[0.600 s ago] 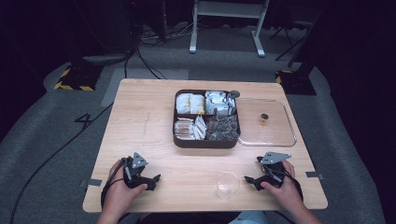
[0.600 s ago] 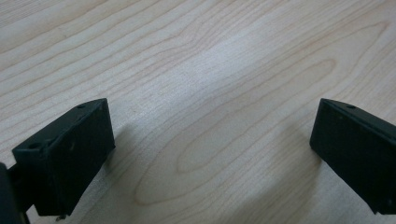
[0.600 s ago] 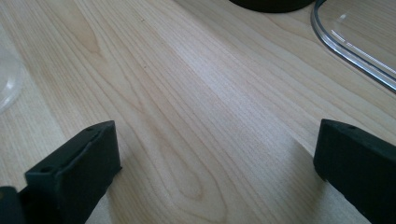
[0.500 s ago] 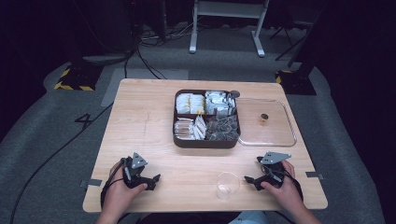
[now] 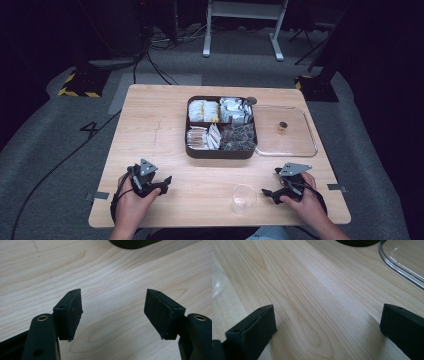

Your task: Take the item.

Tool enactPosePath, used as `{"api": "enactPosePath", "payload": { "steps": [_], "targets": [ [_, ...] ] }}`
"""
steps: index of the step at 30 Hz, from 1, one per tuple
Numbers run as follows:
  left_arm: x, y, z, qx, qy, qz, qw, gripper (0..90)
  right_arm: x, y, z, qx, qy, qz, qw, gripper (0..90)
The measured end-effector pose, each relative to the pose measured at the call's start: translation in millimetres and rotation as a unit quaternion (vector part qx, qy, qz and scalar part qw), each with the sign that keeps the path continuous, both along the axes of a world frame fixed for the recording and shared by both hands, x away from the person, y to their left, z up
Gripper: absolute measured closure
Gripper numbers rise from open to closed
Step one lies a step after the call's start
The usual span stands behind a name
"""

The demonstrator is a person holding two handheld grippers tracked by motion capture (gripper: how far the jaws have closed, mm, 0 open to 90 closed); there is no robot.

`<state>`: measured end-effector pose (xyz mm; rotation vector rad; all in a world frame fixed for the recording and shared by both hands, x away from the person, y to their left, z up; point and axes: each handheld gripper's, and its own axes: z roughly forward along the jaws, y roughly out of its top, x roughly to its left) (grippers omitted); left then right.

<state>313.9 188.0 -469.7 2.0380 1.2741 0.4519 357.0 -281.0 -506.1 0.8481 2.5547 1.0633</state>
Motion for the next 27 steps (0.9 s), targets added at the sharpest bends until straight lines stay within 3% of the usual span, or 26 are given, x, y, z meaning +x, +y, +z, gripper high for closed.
{"api": "enactPosePath", "payload": {
  "steps": [3, 6, 10, 14, 20, 27],
  "targets": [
    [3.6, -7.4, 9.4, 0.001, -0.007, 0.002, 1.0, 32.2, -0.4, 0.1, 0.0, 0.0, 0.0, -0.002, 1.0, 0.4],
    [7.9, -17.8, 23.8, -0.016, -0.018, 0.007, 0.9997, 32.2, -3.1, -0.2, -0.1, 0.0, 0.0, -0.002, 1.0, 0.4],
    [14.4, -26.6, 32.7, -0.019, -0.028, -0.001, 0.9994, 32.2, -5.6, -0.9, 0.0, 0.0, -0.001, -0.001, 1.0, 0.4],
    [26.7, -37.3, 42.6, -0.022, -0.034, -0.01, 0.9991, 33.7, -6.3, -0.9, 0.0, 0.0, 0.0, -0.002, 1.0, 0.5],
    [51.6, -53.1, 57.2, -0.043, -0.032, -0.009, 0.9985, 33.7, -7.5, -0.8, 0.0, 0.001, 0.0, -0.007, 1.0, 0.8],
    [74.0, -61.7, 65.1, -0.06, -0.041, -0.006, 0.9973, 33.7, -7.5, -0.8, 0.1, 0.001, -0.001, -0.007, 1.0, 0.8]
  ]
}}
